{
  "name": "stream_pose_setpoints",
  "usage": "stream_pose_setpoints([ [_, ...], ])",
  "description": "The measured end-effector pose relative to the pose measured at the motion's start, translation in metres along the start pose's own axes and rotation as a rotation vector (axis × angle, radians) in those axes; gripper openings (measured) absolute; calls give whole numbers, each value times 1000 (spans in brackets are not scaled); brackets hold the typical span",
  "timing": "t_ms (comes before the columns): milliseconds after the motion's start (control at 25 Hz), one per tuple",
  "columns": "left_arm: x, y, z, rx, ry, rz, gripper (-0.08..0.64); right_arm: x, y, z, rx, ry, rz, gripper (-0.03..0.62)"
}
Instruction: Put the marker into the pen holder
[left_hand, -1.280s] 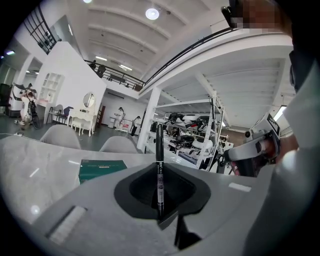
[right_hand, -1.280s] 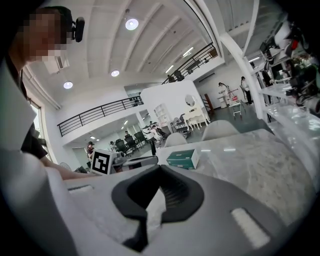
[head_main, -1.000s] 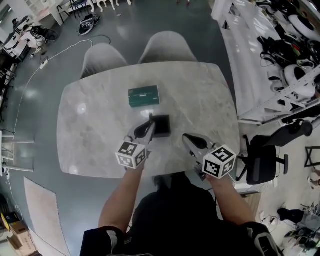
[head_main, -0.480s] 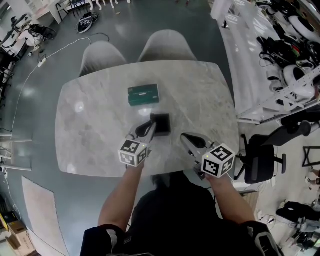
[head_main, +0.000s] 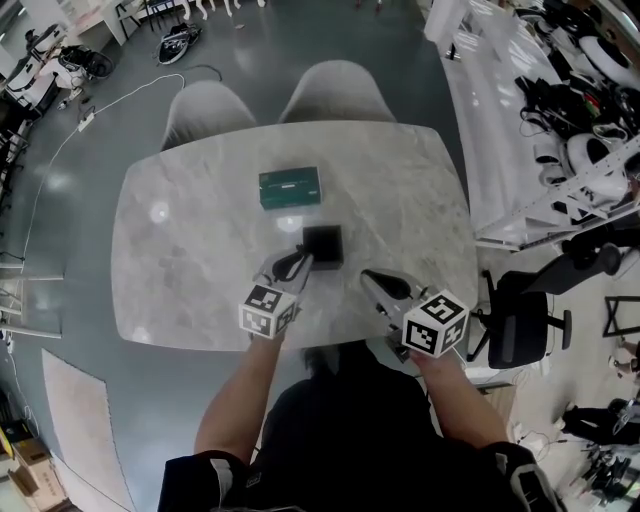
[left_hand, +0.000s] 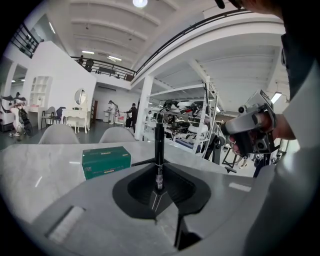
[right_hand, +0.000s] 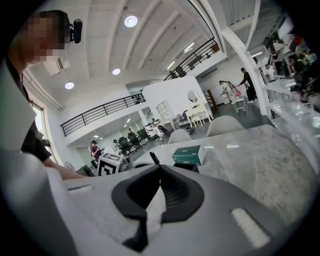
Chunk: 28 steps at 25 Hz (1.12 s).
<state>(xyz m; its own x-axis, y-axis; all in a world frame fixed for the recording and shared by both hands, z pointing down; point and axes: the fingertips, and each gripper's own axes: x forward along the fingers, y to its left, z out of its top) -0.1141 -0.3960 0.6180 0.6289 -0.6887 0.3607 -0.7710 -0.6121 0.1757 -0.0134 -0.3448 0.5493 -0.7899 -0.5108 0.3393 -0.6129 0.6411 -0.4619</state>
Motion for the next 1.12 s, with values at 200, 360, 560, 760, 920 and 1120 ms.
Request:
stream_pose_setpoints([
  [200,0,-1,-21,2,71,-3,44,-2,1,-2,4,-2,-2,3],
  [360,1,0,-27,-11,86,-16,44,-4,2,-3,6,2,-2,3],
  [560,4,0,-29,27,110,-20,44,-1,5,-6,8,10,7,3],
  [760,3,-4,-30,67,181,-31,44,0,8,-8,10,17,14,3],
  [920,5,0,-29,75,166,-34,44,1,9,-9,10,20,19,3],
  [1120,3,0,-27,32,148,-31,44,2,10,-9,11,26,25,3],
])
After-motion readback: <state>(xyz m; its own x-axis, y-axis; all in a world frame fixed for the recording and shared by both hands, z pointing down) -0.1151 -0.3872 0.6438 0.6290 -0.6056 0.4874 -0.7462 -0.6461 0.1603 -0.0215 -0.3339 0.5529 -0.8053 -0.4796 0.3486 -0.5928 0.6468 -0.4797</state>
